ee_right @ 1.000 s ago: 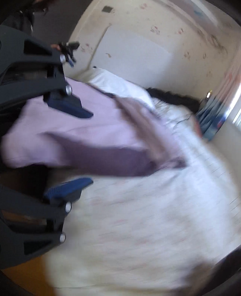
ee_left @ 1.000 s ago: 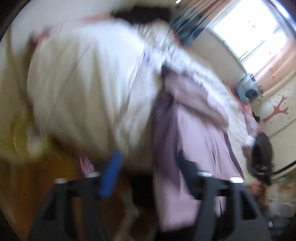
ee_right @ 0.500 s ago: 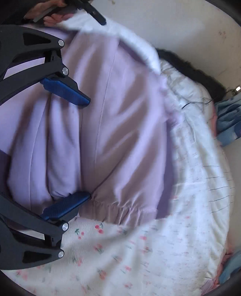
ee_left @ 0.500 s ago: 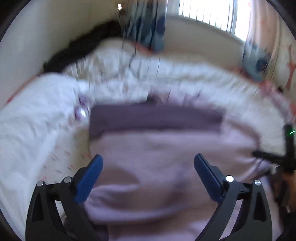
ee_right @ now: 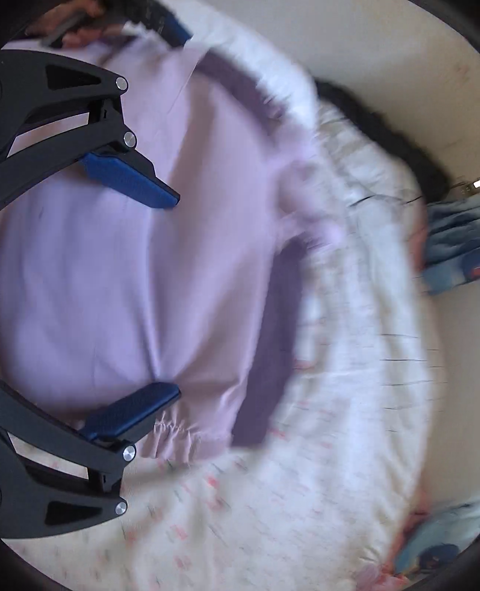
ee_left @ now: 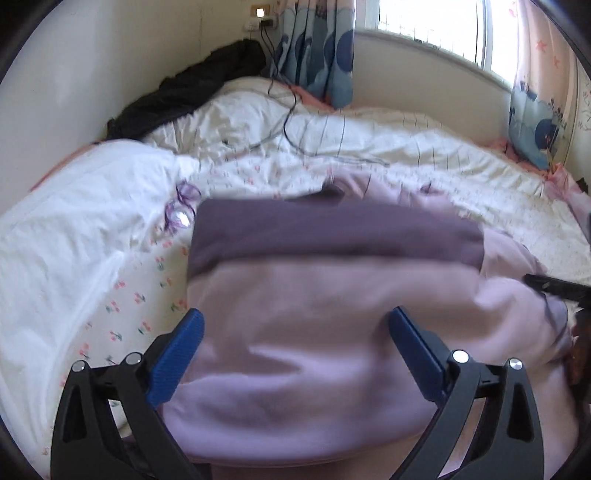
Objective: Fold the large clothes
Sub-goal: 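Fold the lifted side over the jacket and open both grippers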
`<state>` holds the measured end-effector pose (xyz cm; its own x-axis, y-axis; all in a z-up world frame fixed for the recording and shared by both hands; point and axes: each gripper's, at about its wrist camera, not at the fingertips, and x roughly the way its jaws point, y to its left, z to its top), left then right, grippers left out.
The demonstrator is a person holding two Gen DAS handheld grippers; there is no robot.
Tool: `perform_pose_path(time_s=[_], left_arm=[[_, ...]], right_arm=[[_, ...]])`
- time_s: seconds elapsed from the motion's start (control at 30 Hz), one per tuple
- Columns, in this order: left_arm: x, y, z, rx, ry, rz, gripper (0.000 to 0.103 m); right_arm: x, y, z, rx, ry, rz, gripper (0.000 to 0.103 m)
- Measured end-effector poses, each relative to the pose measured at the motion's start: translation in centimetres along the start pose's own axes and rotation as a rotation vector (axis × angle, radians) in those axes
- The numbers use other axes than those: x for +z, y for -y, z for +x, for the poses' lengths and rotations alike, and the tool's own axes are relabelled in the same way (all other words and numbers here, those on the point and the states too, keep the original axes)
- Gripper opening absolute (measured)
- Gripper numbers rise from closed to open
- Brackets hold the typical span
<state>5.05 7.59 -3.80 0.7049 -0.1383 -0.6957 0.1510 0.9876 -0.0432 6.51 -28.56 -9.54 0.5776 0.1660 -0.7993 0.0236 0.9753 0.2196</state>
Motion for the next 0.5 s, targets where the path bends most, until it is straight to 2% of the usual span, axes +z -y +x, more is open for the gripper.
perform_pose_path(time_s=[0.1, 0.23, 0.4, 0.5], left_arm=[[-1.1, 0.0, 0.0, 0.002, 0.006, -0.002, 0.096], [-1.6, 0.1, -0.2, 0.006, 0.019, 0.004, 0.096], [-2.1, 0.6, -0.3, 0.011, 0.036, 0.025, 0.096], [-2.3, 0.8, -0.2, 0.011, 0.041, 0.031, 0.096]], right_arm=[[-0.8, -0.8, 0.4, -0.057, 0.047, -0.052, 0.094], [-0.5, -0.2, -1.4, -0.009, 0.033, -0.042, 0.094], [-2.8, -1.3, -6.7, 0.044, 0.106, -0.079, 0.094], [-4.7, -1.4, -5.9, 0.027, 0.06, -0.126, 0.094]])
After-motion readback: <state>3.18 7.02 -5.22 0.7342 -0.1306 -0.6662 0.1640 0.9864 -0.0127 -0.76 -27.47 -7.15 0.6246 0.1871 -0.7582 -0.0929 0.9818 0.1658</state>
